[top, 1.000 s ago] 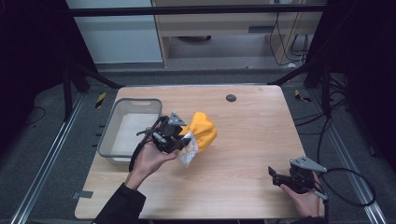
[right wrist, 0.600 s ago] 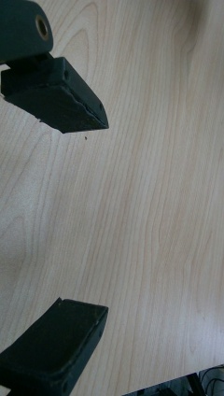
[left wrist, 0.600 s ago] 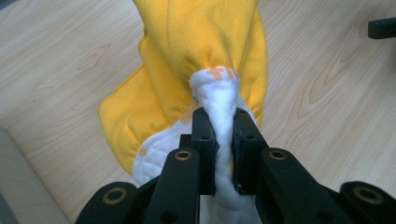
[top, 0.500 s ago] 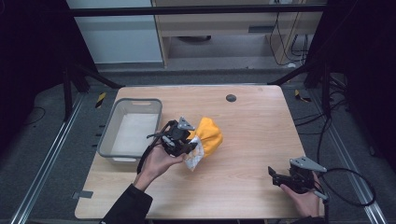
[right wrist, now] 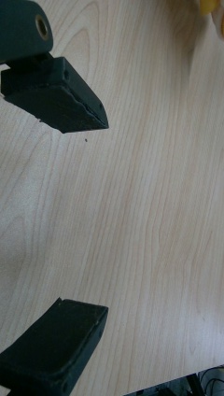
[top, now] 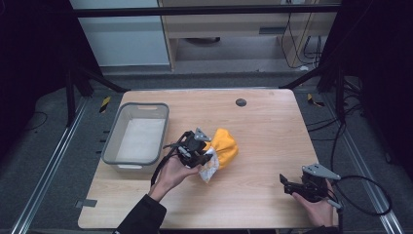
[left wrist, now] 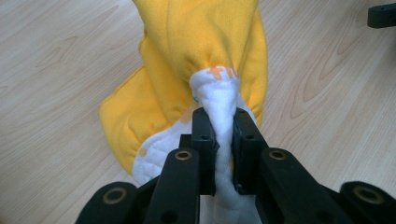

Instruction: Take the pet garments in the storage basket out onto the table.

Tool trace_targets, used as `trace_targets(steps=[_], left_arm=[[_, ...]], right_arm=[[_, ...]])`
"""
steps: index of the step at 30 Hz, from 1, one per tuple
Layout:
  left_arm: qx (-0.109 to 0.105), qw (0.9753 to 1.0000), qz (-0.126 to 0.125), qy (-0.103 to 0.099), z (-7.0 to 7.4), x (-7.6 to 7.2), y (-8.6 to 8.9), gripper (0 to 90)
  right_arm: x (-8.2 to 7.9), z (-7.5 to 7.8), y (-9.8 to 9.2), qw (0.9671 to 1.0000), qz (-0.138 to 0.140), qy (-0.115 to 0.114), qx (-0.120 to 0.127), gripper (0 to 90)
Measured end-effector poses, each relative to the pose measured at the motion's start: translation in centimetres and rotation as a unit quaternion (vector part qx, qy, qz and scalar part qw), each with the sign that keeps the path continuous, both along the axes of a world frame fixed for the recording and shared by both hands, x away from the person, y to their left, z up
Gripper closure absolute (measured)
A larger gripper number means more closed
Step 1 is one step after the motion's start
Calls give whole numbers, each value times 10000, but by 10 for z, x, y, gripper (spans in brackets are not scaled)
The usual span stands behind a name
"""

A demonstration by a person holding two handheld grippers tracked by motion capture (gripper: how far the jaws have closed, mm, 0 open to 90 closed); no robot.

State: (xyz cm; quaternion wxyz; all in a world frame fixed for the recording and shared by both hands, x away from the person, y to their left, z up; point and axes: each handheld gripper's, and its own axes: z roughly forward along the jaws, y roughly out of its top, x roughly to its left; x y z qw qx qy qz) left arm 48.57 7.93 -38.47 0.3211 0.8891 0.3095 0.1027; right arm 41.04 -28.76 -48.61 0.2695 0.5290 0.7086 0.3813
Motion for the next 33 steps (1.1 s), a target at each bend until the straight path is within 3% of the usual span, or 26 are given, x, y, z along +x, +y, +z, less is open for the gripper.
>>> trace_targets(steps=[21, 30, 33], left_arm=[[127, 9997, -181, 79, -26, 2, -15, 804], [186, 9996, -219, 32, -31, 2, -18, 724], [115, 9996, -237, 29, -31, 1, -16, 703]], right_arm=[[0, 0, 0, 10000, 5, -3, -18, 94], [0, -1, 0, 10000, -5, -1, 49, 93], [0, -2, 1, 10000, 29, 20, -7, 91]])
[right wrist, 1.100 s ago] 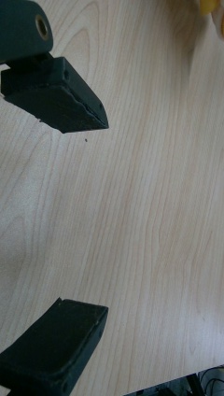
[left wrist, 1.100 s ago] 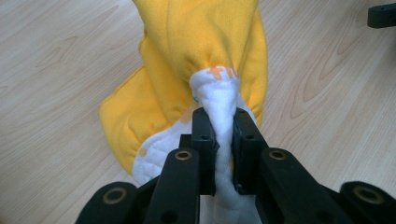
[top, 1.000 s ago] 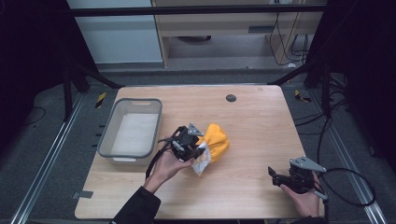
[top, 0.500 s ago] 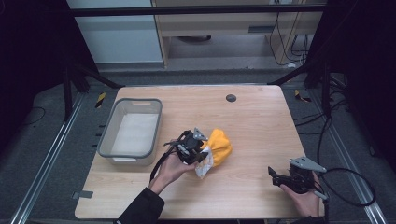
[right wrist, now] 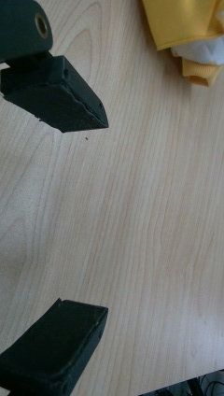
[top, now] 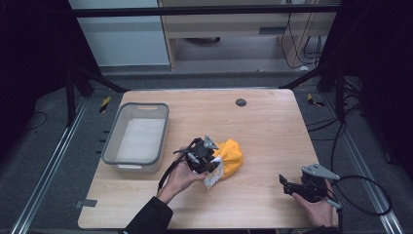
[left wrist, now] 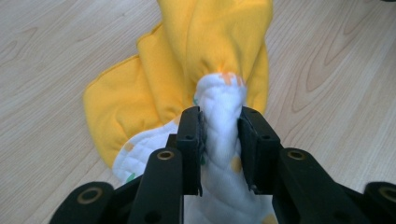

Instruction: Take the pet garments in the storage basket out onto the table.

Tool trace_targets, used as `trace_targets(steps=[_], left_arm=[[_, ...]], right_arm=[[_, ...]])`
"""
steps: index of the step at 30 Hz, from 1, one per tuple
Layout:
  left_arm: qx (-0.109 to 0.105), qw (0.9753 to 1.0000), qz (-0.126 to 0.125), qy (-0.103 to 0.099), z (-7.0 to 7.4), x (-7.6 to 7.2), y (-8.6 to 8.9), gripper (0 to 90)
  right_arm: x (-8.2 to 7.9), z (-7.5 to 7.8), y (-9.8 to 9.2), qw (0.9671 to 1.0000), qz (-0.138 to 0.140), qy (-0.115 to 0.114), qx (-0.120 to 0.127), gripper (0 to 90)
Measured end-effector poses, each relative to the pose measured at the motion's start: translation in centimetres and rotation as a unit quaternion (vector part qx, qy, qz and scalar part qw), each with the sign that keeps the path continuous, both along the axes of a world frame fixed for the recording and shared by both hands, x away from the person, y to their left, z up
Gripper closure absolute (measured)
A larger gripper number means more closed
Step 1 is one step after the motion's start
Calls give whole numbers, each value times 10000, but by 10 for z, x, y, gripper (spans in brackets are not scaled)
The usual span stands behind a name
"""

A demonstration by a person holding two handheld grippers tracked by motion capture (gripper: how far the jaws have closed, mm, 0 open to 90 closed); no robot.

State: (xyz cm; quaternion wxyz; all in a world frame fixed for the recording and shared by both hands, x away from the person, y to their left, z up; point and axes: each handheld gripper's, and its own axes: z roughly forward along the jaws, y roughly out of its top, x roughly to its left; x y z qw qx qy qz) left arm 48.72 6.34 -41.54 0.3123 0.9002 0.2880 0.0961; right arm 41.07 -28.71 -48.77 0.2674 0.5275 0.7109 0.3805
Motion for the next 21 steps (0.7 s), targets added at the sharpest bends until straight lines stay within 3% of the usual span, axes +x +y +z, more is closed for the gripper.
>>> trace_targets(steps=[14, 21], left_arm=[[-157, 9998, -17, -148, 1, -2, 4, 567], [-306, 9985, -79, -446, 6, -9, 9, 427]], right_arm=[[-1, 0, -2, 10000, -32, -36, 20, 89], [-1, 0, -2, 10000, -36, -44, 13, 86]])
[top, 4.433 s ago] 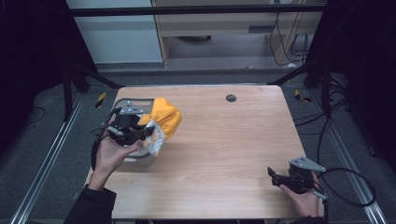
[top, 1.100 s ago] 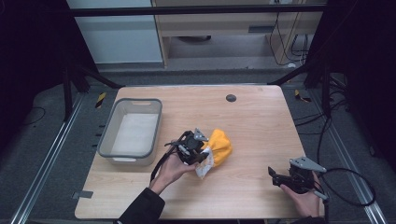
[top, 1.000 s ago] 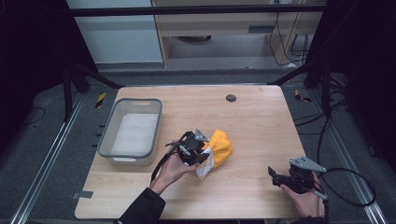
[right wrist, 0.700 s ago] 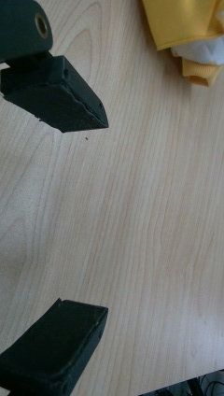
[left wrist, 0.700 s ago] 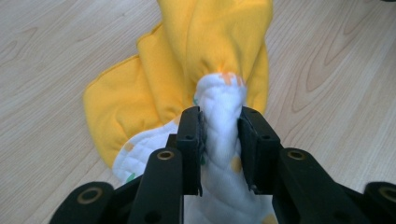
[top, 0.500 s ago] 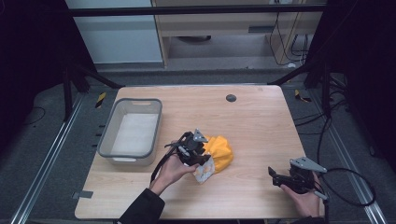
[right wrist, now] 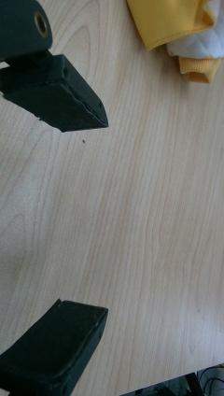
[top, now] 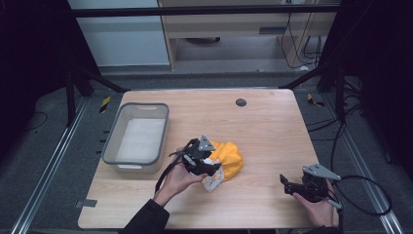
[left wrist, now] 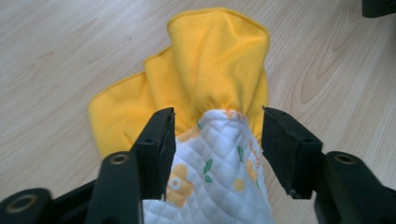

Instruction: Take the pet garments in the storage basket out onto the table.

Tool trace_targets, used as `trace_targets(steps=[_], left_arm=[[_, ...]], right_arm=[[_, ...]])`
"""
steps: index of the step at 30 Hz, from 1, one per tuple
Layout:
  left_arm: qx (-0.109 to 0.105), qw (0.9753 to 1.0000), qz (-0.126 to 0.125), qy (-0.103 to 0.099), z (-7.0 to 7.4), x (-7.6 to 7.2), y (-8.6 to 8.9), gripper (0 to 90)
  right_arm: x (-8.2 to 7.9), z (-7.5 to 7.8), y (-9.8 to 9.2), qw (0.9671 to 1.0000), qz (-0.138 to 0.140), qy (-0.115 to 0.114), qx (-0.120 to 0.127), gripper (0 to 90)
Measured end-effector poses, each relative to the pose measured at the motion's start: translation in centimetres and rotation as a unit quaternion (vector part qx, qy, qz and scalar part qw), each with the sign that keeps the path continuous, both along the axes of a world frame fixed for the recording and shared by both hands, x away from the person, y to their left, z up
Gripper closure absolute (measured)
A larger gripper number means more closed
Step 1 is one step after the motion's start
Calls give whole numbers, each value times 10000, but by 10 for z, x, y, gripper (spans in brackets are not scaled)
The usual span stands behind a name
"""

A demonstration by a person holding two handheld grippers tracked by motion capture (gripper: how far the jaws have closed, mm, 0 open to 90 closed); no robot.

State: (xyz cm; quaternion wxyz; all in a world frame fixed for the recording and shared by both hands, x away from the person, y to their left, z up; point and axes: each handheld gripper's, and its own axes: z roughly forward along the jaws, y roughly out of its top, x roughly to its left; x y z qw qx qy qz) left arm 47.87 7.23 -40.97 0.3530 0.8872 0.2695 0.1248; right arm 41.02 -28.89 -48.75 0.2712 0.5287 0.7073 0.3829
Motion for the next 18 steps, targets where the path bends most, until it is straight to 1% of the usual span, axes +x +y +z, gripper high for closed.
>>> trace_targets(steps=[3, 6, 8, 10, 13, 18], left_arm=[[-131, 9998, 0, -147, 3, -4, 6, 377], [-247, 9994, 5, -237, 5, -8, 11, 343], [-364, 9988, -9, -312, 6, -12, 16, 322], [-478, 9981, 30, -399, 6, -14, 21, 310], [-543, 9974, 89, -469, 8, -18, 29, 303], [-638, 9958, 265, -608, 8, -26, 47, 303]], right_arm=[[0, 0, 0, 10000, -7, -10, -5, 84], [0, 0, -1, 10000, -7, -18, -10, 82], [0, 0, -1, 10000, -4, -15, -11, 82], [0, 0, -1, 10000, -6, -22, -12, 82], [0, 0, -1, 10000, -7, -26, -18, 81], [0, 0, -1, 10000, -9, -22, -14, 79]])
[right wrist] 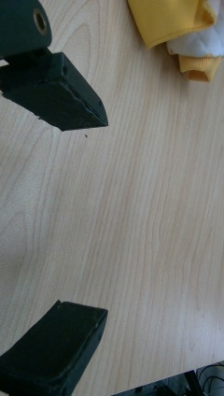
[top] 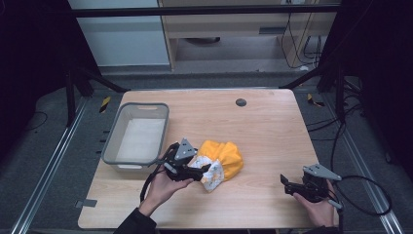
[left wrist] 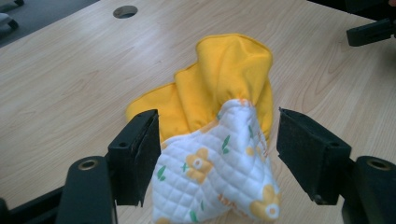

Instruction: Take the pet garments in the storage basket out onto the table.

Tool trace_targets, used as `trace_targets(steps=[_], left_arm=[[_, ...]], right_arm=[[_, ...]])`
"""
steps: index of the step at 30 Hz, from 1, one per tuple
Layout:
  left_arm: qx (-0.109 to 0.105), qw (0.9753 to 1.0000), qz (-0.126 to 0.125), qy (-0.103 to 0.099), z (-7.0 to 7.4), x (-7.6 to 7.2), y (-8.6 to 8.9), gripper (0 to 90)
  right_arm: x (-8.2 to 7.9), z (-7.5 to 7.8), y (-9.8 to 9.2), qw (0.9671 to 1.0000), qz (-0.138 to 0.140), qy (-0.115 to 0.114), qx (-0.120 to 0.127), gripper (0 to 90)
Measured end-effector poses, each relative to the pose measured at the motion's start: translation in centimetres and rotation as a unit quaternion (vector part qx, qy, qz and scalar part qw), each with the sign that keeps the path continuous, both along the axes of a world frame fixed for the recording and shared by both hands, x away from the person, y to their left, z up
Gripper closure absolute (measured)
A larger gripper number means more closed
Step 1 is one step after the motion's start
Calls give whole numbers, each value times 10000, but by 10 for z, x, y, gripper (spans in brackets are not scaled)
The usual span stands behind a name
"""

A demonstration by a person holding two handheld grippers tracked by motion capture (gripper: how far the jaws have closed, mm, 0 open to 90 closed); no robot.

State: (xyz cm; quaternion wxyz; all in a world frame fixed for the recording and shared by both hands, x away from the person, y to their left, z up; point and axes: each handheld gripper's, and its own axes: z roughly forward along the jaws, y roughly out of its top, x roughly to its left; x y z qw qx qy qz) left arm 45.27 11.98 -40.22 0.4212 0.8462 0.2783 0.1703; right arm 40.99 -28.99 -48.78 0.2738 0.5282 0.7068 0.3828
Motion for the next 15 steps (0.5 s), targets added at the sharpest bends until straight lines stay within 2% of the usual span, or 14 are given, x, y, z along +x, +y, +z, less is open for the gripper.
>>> trace_targets(steps=[6, 15], left_arm=[[-49, 9997, 234, -35, -6, -8, 22, 296], [-166, 9985, 520, 41, -18, -18, 47, 294]], right_arm=[[0, 0, 1, 10000, 18, -9, -19, 73], [0, -2, 3, 9999, 88, -9, -61, 61]])
